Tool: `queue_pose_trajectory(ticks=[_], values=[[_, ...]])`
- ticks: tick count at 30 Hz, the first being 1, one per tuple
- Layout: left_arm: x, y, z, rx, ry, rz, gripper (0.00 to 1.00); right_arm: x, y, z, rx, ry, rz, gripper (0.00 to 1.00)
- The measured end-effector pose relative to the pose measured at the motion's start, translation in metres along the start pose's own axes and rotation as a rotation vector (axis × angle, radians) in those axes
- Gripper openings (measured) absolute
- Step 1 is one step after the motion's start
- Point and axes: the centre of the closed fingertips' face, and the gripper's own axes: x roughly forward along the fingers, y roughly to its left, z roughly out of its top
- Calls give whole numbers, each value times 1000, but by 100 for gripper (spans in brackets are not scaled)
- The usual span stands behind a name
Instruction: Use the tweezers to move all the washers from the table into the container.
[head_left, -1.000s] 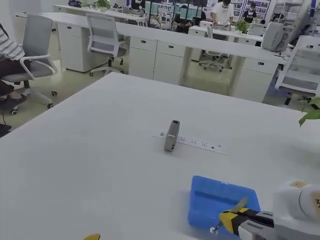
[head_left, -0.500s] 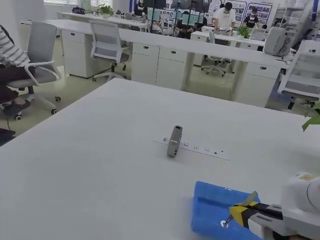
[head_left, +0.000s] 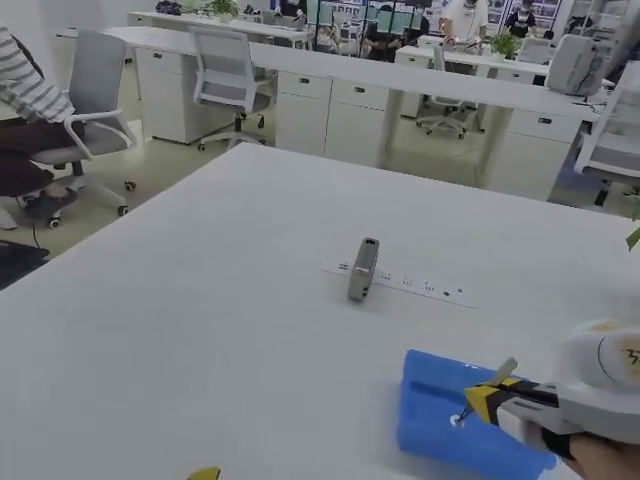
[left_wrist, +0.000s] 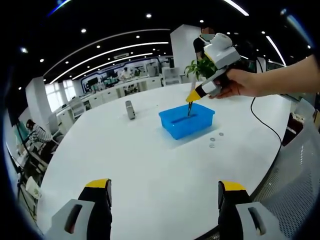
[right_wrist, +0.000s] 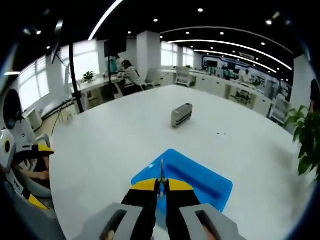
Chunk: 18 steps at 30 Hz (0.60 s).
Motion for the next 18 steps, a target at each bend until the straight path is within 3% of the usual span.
queue_pose_trajectory(ticks=[18], values=[[1,1,-3,-5,14,6,89,25,-5,-26,20,65,-1,2]])
